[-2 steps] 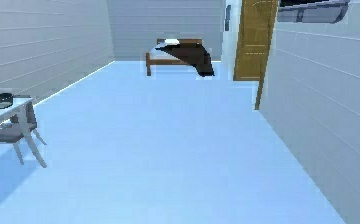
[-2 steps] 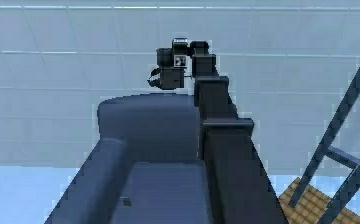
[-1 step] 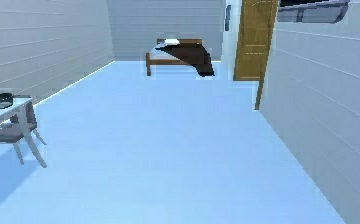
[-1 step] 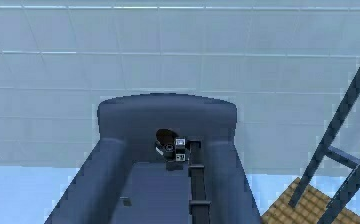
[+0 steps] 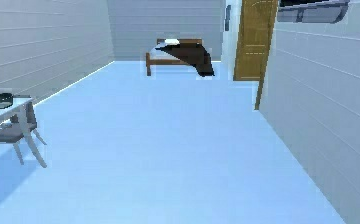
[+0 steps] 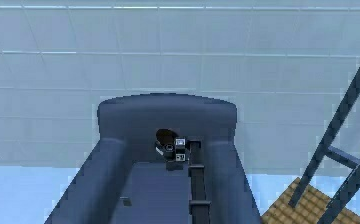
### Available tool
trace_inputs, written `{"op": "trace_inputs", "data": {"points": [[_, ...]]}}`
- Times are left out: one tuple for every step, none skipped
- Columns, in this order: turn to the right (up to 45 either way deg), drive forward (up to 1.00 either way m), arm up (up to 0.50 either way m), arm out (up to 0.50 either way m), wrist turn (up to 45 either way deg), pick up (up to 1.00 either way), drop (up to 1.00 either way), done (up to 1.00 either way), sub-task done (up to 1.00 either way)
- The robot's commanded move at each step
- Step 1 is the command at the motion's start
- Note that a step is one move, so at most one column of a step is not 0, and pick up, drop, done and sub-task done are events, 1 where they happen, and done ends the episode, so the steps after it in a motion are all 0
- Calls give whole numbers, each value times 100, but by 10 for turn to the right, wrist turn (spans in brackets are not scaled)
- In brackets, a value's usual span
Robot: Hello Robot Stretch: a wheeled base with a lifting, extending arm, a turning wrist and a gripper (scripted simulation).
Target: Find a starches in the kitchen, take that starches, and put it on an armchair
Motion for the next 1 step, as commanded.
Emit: {"op": "trace_inputs", "data": {"points": [[0, 0, 0, 0, 0, 0, 100, 0, 0]]}}
